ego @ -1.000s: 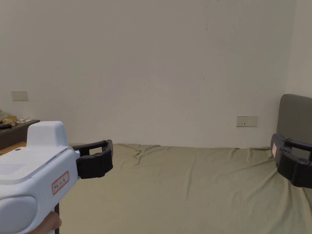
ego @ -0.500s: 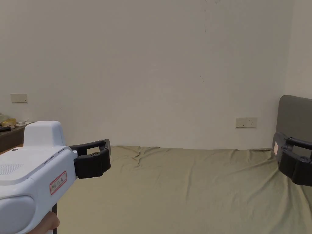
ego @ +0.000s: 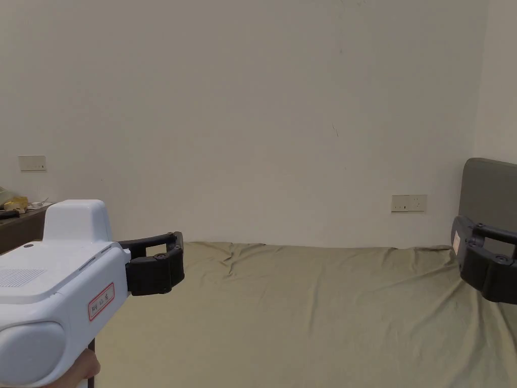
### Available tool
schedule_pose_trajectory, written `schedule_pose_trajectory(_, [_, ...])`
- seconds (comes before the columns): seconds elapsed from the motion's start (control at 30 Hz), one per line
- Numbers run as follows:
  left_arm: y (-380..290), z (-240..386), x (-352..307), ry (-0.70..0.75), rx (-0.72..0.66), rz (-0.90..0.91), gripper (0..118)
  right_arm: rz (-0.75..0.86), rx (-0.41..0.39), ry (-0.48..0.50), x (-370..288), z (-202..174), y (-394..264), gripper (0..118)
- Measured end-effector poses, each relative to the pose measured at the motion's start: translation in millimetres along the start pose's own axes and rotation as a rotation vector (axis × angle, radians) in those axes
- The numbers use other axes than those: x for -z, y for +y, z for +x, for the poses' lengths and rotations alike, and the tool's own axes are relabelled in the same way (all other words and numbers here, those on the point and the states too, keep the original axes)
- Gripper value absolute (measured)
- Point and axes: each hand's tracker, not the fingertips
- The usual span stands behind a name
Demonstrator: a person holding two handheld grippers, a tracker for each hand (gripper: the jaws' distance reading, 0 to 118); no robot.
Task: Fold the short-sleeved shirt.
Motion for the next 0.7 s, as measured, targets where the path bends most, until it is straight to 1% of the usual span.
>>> schedule_pose_trajectory(0.7, [-2, 7, 10, -0.004, 0.024, -0.01, 118, -0.006, 0.003, 0.009, 11, 0, -6, 118])
